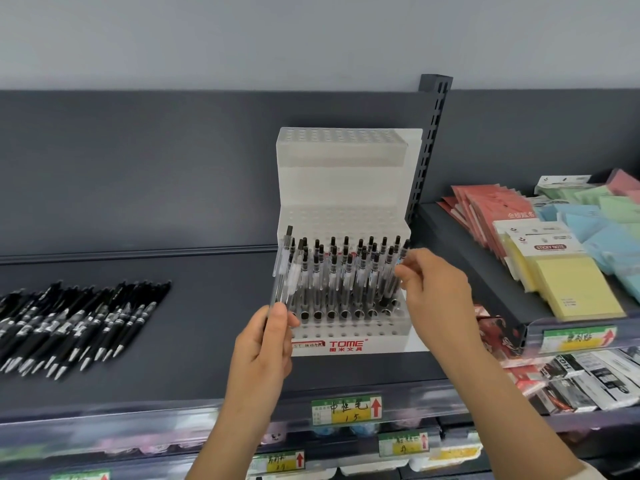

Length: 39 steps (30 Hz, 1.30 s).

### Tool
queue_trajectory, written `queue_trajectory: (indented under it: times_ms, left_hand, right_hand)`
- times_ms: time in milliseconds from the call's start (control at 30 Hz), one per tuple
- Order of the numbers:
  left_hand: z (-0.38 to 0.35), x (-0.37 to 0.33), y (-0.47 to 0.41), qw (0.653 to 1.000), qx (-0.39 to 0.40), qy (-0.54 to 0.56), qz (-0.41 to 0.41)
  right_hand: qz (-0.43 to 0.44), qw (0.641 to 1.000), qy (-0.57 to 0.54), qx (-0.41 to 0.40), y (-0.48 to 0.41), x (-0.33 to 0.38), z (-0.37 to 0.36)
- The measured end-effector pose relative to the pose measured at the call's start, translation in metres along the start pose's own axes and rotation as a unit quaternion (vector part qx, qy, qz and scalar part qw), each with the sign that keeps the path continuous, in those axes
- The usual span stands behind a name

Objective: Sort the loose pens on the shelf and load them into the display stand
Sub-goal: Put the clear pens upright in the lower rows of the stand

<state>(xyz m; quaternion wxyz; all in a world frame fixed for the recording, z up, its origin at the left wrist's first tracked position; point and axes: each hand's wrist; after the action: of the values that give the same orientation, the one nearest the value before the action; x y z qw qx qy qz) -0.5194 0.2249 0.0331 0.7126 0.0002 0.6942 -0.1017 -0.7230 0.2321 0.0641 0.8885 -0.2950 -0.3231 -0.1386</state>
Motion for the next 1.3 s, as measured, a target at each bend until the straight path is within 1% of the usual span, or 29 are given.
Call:
queue_trajectory:
  times_ms: [67, 300, 633, 800, 1000, 1067, 1133, 1167, 1200, 1233, 1300]
  left_hand:
    - [0.0, 0.0, 0.0, 1.0, 0.001, 0.0, 0.001]
    - [-0.005, 0.001, -0.001, 1.0, 0.004, 0.006, 0.014]
    - [-0.01, 0.001, -0.001, 1.0, 0.018, 0.009, 0.02]
    - [-0.01, 0.0, 0.0, 0.999, 0.023, 0.011, 0.021]
    - [-0.009, -0.001, 0.0, 0.999, 0.033, 0.011, 0.022]
    - [-0.01, -0.003, 0.0, 0.999, 0.044, 0.009, 0.021]
    - [-0.01, -0.004, 0.001, 0.998, 0.056, -0.004, 0.016]
    - [-0.01, -0.003, 0.002, 0.998, 0.063, -0.013, 0.012]
    - [-0.011, -0.003, 0.003, 0.997, 0.071, -0.023, 0.008]
    - [-0.012, -0.003, 0.004, 0.996, 0.08, -0.032, 0.003]
    - [-0.016, -0.003, 0.005, 0.993, 0.104, -0.048, -0.01]
  right_hand:
    - [-0.009, 1.0, 0.002, 0.017, 0.001, -0.006, -0.006]
    - [-0.005, 1.0, -0.006, 0.009, 0.002, -0.007, -0.01]
    - [0.029, 0.998, 0.054, 0.018, 0.002, -0.003, -0.007]
    - [0.04, 0.998, 0.039, 0.021, 0.007, -0.005, -0.009]
    - [0.005, 1.0, 0.016, 0.017, 0.006, -0.01, -0.008]
    - [-0.012, 1.0, 0.004, 0.003, 0.01, -0.008, -0.005]
    - [-0.017, 0.999, -0.034, -0.02, 0.017, -0.002, 0.0]
    - [-0.019, 0.998, -0.066, -0.014, 0.021, 0.003, 0.002]
    - [-0.022, 0.993, -0.111, 0.014, 0.026, 0.011, 0.004]
    - [-0.03, 0.984, -0.165, 0.064, 0.03, 0.019, 0.004]
    - [-0.04, 0.951, -0.259, 0.162, 0.042, 0.032, 0.0]
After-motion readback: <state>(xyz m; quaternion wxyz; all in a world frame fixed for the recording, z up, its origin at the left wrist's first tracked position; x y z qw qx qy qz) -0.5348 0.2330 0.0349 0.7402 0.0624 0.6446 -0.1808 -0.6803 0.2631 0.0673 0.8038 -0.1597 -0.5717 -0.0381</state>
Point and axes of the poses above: each hand's wrist, its own y-axis away from the middle knuckle, its own z-axis out of the back of the hand, x = y × z, and after that the axes turned 5 degrees about -y, right-handed
